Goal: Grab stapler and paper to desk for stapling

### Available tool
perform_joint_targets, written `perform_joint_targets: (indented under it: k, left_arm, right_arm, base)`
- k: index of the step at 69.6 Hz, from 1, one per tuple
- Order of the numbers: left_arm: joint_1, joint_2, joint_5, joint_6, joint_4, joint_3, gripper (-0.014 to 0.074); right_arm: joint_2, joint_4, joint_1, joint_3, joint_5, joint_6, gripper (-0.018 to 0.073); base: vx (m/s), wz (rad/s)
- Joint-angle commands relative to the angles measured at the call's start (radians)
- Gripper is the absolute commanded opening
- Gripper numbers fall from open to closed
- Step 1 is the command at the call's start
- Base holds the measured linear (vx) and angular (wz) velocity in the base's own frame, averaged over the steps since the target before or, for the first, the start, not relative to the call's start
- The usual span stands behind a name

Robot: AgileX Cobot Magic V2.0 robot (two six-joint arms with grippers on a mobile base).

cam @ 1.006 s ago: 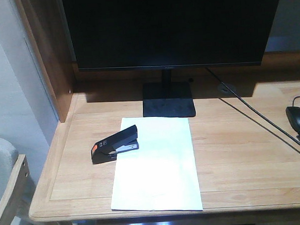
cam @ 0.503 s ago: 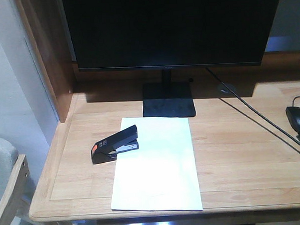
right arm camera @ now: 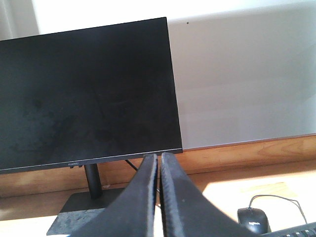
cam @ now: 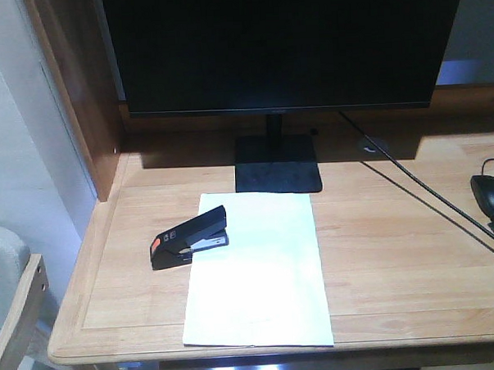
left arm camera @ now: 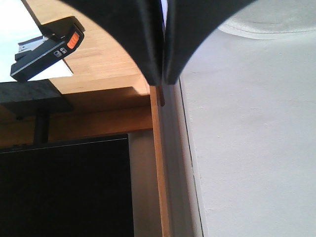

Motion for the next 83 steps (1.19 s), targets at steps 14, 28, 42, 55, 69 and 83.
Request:
perform_joint_targets:
  k: [14, 28, 42, 55, 69, 83]
  left_arm:
    - [-0.005, -0.012, -0.06, -0.008, -0.178, -0.019, -0.0007]
    - [0.017, -0.013, -0.232, 0.073, -0.202, 0.102, -0.0007]
    - [0.133, -0.013, -0.464, 0.106, -0.306, 0.275, -0.0007]
    - [0.205, -0.013, -0.506, 0.105, -0.394, 0.327, -0.0007]
    - [0.204, -0.013, -0.506, 0.105, -0.373, 0.328, -0.0007]
    - [0.204, -0.013, -0.498, 0.139, -0.35, 0.328, -0.0007]
  right_arm:
    - [0.013, -0.032, -0.004, -0.024, -0.041, 0.001, -0.0009]
    - [0.013, -0.032, -0.004, -0.024, -0.041, 0.001, -0.0009]
    - [0.013, -0.032, -0.004, -0.024, -0.041, 0.001, -0.0009]
    - [0.013, -0.032, -0.004, -0.024, -0.041, 0.001, -0.0009]
    - [0.013, -0.032, -0.004, -0.024, -0.041, -0.001, -0.0009]
    - [0.013, -0.032, -0.004, -0.024, -0.041, -0.001, -0.0009]
  base:
    - [0.0, 0.0]
    - [0.0, 0.0]
    - [0.0, 0.0]
    - [0.0, 0.0]
    - [0.0, 0.0]
    - [0.0, 0.0]
